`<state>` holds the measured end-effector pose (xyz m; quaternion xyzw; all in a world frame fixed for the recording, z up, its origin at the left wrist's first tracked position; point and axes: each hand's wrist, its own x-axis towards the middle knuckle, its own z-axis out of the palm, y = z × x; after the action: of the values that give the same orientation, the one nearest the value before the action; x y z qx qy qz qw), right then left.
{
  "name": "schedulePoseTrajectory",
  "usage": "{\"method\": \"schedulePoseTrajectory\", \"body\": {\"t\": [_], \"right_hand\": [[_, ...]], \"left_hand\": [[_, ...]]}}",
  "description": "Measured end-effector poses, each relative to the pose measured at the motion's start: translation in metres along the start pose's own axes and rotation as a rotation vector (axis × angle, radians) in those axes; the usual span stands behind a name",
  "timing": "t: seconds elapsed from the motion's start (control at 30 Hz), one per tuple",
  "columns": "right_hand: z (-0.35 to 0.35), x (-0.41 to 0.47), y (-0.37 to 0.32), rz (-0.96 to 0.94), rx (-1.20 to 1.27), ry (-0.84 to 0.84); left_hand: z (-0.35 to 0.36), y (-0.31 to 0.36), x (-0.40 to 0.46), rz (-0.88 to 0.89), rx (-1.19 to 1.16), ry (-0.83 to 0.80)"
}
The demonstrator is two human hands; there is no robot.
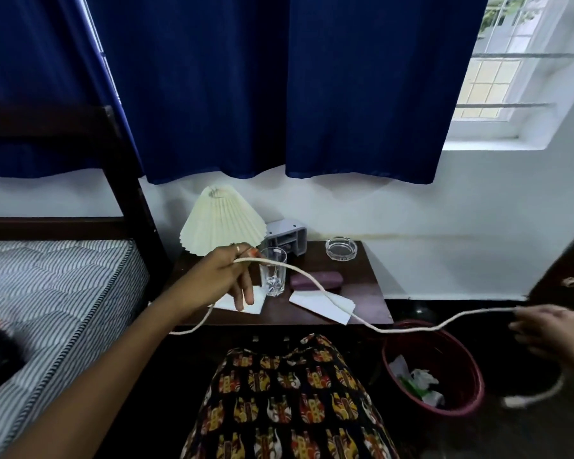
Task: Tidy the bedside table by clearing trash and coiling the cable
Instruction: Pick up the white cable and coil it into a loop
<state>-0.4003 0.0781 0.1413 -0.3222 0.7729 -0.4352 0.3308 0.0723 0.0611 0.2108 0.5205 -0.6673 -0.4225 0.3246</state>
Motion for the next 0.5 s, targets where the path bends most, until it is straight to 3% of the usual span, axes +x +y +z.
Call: {"method": "schedulePoseTrajectory", "body": {"t": [0.1,0.2,0.27,0.3,0.37,0.43,0.5], "right_hand": [[0.017,-0.006,0.03,0.017,-0.309,0.005],[0.037,-0.008,0.045,0.08,-0.612,-0.102],[0.061,-0.018,0.034,-0.012,-0.696,-0.102],[0.072,-0.034,0.019,-0.127,-0.623,-0.09],[0.095,-0.07,-0.02,-0.367,-0.227,-0.18],[0.111,-0.12,-0.066,-0.402,0.123,-0.509],[0.117,-0.154,-0.097,-0.389,0.189,-0.836]], "left_hand": [[0.007,0.019,0.001,0.068,0.09,-0.014],[0.016,0.029,0.001,0.086,0.201,-0.069],[0.024,0.037,0.001,0.085,0.238,-0.116],[0.03,0.04,0.002,0.086,0.242,-0.151],[0.04,0.046,0.005,0.086,0.24,-0.224],[0.05,0.05,0.01,0.083,0.262,-0.261],[0.056,0.058,0.014,0.089,0.302,-0.264]]}}
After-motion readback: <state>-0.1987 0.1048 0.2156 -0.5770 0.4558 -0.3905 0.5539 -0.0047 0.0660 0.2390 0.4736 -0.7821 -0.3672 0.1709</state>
